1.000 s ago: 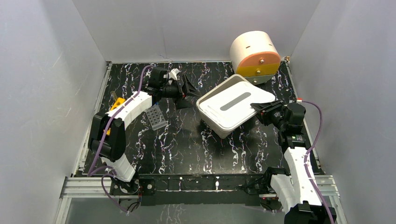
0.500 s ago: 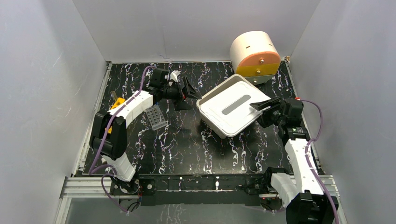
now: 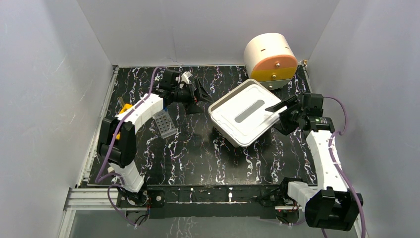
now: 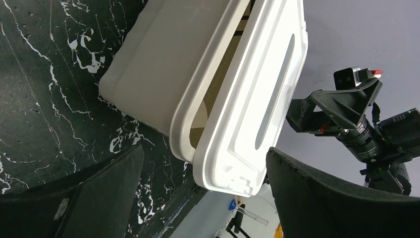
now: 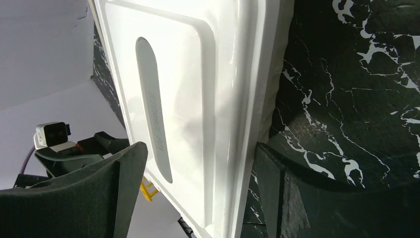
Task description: Organize the chemistry lab equipment
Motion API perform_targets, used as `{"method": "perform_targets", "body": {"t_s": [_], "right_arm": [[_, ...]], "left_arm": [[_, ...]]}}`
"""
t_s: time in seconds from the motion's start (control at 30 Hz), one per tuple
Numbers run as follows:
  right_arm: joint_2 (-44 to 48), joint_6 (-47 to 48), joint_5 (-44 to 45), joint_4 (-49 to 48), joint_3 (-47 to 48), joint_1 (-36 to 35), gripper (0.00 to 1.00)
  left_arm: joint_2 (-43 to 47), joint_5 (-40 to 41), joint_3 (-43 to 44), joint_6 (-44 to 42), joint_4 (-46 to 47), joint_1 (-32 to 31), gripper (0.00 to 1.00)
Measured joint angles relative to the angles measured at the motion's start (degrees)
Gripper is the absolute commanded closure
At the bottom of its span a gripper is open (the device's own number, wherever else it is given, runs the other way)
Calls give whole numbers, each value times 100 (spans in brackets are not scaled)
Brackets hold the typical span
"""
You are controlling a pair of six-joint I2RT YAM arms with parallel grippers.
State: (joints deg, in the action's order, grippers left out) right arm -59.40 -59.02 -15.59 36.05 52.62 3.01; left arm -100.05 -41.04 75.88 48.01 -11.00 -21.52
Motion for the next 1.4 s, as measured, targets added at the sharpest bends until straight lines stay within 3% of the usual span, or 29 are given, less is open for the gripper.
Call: {"method": "perform_targets", "body": {"t_s": [0.17, 0.47, 0.83, 1.1, 1.3, 1.4], "right_arm": [[-66, 219, 26, 293, 140, -2, 15], [-297, 304, -120, 291, 140, 0, 44], [-326, 39, -162, 15, 136, -2, 62], [-332, 0, 11, -15, 131, 0, 56], [-396, 278, 122, 87, 186, 0, 40], [-466, 525, 181, 175, 319, 0, 36]], "left_arm": [[-9, 31, 111, -111, -50, 0, 6], [-286, -4, 256, -262, -181, 0, 6], [-284, -83, 243, -468, -197, 0, 4], [-225, -116, 114, -719, -330, 0, 4], [28, 136, 96, -1043, -629, 0, 4], [210, 205, 83, -1139, -745, 0, 5]]}}
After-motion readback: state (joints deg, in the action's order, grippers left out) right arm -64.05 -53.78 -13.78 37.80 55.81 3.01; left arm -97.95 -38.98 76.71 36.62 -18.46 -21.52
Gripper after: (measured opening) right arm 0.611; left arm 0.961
